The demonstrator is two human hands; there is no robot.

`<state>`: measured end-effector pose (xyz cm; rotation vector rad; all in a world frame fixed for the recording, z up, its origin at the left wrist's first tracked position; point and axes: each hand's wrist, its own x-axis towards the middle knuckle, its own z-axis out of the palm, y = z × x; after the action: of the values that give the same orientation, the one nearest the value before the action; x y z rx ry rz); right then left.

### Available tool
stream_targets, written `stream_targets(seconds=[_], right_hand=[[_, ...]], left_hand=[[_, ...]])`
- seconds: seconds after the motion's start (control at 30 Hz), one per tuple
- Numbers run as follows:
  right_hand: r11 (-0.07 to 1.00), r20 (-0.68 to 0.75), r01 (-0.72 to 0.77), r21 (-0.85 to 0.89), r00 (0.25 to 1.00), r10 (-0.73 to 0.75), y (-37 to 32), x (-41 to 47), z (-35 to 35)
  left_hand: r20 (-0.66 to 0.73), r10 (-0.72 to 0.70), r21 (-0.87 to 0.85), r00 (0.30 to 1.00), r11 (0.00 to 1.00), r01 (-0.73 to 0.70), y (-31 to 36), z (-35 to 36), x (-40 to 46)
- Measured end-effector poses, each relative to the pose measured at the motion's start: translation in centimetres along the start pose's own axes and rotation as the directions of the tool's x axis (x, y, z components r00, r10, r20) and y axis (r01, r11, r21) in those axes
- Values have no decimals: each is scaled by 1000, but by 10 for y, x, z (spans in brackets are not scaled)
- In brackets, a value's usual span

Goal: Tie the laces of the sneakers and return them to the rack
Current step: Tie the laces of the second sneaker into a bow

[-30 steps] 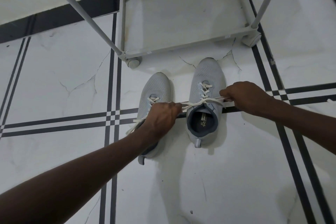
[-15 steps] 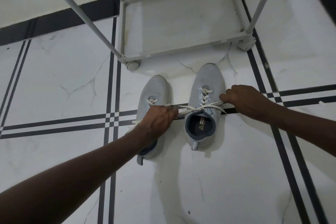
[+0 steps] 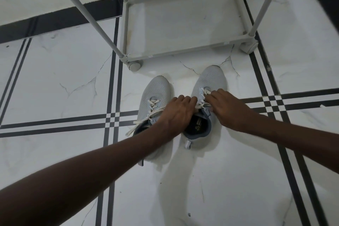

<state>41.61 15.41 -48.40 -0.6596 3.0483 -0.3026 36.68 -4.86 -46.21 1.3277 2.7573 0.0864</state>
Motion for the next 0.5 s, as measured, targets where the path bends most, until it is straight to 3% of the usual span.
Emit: stream_targets(seconds=[0.17,0.23,0.33,0.5], right_hand=[[939,125,-183,290,980,152,1,2,-6],[954,179,-218,208,967,182,1,0,-8],[992,162,-123,-17,979,124,8,-6,-9],[996,134,-24,-81,990,35,13,-7,-10]], left_hand=[[33,-9,17,999,1000,9,3,0,-7],[58,15,17,998,1000,-16,2,-1,-8],[132,4,25,991,1000,-8,-6,-4,-6],[154,4,-25,988,1000,0,-6,-13,-12]])
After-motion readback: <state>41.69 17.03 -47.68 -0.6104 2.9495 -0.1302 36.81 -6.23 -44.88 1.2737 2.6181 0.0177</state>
